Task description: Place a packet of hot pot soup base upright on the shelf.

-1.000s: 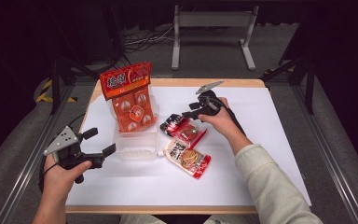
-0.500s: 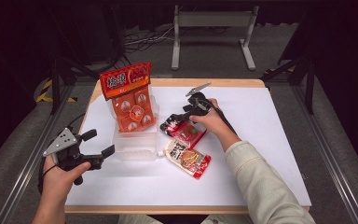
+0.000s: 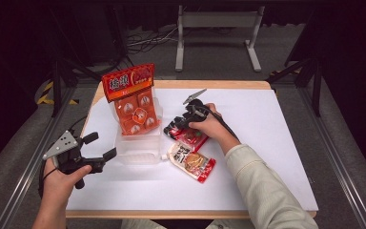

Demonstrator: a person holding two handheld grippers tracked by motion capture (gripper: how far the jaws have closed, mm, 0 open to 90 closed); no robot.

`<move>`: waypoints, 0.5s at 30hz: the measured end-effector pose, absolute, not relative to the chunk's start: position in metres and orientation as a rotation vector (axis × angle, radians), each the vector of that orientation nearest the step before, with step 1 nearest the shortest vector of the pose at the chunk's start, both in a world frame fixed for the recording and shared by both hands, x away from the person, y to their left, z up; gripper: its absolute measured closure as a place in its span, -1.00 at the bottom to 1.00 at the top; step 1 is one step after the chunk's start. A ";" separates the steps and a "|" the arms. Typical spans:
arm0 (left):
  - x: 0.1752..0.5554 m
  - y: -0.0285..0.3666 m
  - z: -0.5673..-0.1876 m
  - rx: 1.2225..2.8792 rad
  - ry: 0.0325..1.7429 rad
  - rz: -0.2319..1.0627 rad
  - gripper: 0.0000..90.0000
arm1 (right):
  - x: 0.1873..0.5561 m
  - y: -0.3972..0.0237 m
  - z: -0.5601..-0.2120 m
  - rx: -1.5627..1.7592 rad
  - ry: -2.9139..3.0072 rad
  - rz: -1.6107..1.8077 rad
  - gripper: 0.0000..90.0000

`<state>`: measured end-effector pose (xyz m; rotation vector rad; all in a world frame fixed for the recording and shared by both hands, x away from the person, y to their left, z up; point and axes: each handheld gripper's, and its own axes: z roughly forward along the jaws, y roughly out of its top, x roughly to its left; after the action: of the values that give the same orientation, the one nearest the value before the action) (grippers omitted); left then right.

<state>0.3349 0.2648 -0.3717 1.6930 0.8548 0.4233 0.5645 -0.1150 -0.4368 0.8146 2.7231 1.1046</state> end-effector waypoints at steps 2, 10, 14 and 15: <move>0.335 0.265 -0.372 1.695 0.856 0.424 -0.85 | 0.565 -0.114 -0.437 0.823 2.722 1.103 -0.26; 0.336 0.264 -0.372 1.696 0.853 0.422 -0.85 | 0.562 -0.102 -0.431 0.730 2.745 0.913 -0.05; 0.336 0.265 -0.373 1.695 0.857 0.422 -0.85 | 0.561 -0.104 -0.429 0.729 2.727 0.880 0.27; 0.337 0.265 -0.373 1.695 0.855 0.422 -0.85 | 0.561 -0.105 -0.427 0.724 2.729 0.860 0.41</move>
<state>0.3367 0.2648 -0.3731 1.6953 0.8554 0.4217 0.5612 -0.1046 -0.4273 0.7244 2.7287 0.8604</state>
